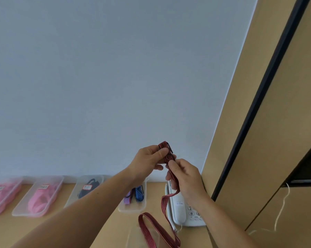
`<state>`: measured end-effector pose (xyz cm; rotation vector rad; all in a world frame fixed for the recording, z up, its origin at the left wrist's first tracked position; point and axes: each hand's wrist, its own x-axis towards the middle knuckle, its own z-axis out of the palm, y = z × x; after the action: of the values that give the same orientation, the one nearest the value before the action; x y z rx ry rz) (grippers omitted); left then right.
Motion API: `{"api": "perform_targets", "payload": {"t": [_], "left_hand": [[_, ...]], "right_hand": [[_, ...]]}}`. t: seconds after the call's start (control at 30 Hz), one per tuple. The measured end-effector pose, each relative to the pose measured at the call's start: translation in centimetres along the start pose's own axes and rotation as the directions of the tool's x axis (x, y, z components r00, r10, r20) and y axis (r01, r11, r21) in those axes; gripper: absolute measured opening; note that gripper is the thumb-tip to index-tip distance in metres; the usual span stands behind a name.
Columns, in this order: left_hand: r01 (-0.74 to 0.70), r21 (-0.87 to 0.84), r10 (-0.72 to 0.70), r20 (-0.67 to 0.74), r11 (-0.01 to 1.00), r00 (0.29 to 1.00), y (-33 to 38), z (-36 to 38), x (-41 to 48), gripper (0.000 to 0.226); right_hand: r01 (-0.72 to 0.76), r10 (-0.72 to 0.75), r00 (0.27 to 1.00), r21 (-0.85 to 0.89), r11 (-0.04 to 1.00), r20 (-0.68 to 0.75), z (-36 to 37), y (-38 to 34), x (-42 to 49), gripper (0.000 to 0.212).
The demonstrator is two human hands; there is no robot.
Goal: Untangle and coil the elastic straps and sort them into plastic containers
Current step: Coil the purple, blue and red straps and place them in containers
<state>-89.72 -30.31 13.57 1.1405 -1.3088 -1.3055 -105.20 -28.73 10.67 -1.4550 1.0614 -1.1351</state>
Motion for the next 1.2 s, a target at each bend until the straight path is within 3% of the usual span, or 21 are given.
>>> {"api": "perform_targets", "payload": {"t": [0.17, 0.37, 0.5, 0.67, 0.8, 0.9, 1.0, 1.13, 1.17, 1.2], "left_hand": [[0.021, -0.035, -0.020, 0.039, 0.999, 0.999, -0.1, -0.1, -0.1, 0.025], [-0.023, 0.150, 0.012, 0.070, 0.988, 0.997, -0.2, -0.2, -0.1, 0.022], [-0.118, 0.350, 0.102, 0.064, 0.929, 0.993, -0.2, -0.5, 0.0, 0.020], [-0.276, 0.625, 0.328, 0.034, 0.730, 0.944, -1.2, -0.6, -0.3, 0.019], [-0.481, 0.777, 0.543, 0.219, 0.405, 0.811, -1.6, 0.0, -1.2, 0.016], [-0.545, 0.822, 0.574, 0.370, 0.164, 0.731, -1.5, -0.3, -1.7, 0.023], [-0.583, 0.812, 0.595, 0.457, 0.025, 0.661, -1.8, -0.4, -1.9, 0.029], [-0.550, 0.834, 0.539, 0.442, 0.047, 0.717, -2.7, -0.5, -1.6, 0.049], [-0.530, 0.840, 0.509, 0.407, 0.118, 0.759, -2.8, -0.4, -1.7, 0.056], [-0.490, 0.829, 0.435, 0.349, 0.269, 0.830, -2.8, -0.2, -1.8, 0.060]], "right_hand": [[-0.011, 0.007, 0.996, -0.045, 0.999, -0.083, 0.1, 0.6, 0.0, 0.029], [-0.093, 0.080, 0.989, -0.104, 0.990, -0.122, -0.2, 1.0, -0.1, 0.033], [-0.178, 0.165, 0.978, -0.100, 0.979, -0.125, -0.4, 0.8, 0.0, 0.040], [-0.187, 0.182, 0.980, -0.055, 0.981, -0.083, -0.1, 0.1, -0.3, 0.042], [-0.183, 0.190, 0.980, 0.111, 0.977, -0.058, 0.5, -0.6, -0.2, 0.048], [-0.141, 0.145, 0.989, 0.140, 0.980, -0.017, 0.3, -0.9, -0.5, 0.060], [-0.131, 0.134, 0.991, 0.151, 0.980, -0.013, 0.3, -0.8, -0.8, 0.054], [-0.119, 0.126, 0.990, 0.103, 0.987, -0.061, 0.6, -0.4, -1.2, 0.054], [-0.109, 0.117, 0.989, 0.094, 0.990, -0.089, 0.6, -0.3, -1.2, 0.050], [-0.098, 0.108, 0.987, 0.088, 0.991, -0.120, 0.6, -0.2, -1.3, 0.046]]}}
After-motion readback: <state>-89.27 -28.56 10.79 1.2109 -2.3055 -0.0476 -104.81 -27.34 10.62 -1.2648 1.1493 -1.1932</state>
